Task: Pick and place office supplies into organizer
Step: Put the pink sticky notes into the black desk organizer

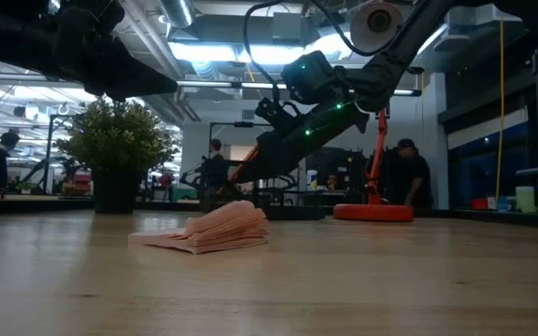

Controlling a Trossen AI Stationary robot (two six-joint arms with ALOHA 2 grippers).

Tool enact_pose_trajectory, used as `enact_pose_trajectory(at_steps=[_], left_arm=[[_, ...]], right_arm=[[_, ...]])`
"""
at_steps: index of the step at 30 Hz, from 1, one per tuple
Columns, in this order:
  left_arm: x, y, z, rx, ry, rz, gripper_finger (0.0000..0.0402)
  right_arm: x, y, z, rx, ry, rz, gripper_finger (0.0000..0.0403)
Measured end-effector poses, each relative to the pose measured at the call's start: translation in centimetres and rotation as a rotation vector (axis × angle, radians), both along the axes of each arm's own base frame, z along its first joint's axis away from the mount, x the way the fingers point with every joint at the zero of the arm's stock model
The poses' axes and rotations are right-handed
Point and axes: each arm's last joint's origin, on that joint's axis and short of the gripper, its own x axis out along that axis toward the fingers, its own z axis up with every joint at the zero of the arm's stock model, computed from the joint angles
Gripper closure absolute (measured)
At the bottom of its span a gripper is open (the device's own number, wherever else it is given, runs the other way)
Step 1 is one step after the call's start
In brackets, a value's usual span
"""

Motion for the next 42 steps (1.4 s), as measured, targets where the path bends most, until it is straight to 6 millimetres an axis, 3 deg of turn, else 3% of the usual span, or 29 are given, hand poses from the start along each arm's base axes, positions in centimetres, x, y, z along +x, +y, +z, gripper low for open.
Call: enact_pose_trajectory(at_steps=[5,12,18,32,42], left_arm=[[0.0,0.0,0.0,0.001,0.001,0.0,0.0397],[0.0,0.0,-0.1,0.01,0.008,-0.001,0.04],[0.0,0.0,-0.1,0.01,0.009,-0.001,0.0398],[0.0,-0.1,-0.1,0.002,0.011,-0.043,0.04],[0.0,-0.1,-0.1,0.003,0.011,-0.043,0.04]], right_arm=[[0.1,1.1,1.3,-0.011,-0.02,0.028,0.0246],[-0.9,3.5,5.7,-0.018,-0.056,0.084,0.0248],[-1.8,6.3,7.8,-0.025,-0.037,0.159,0.0248],[-2.7,15.3,7.1,-0.091,0.091,0.449,0.0296],[-3.3,20.0,7.6,-0.061,0.079,0.552,0.027]])
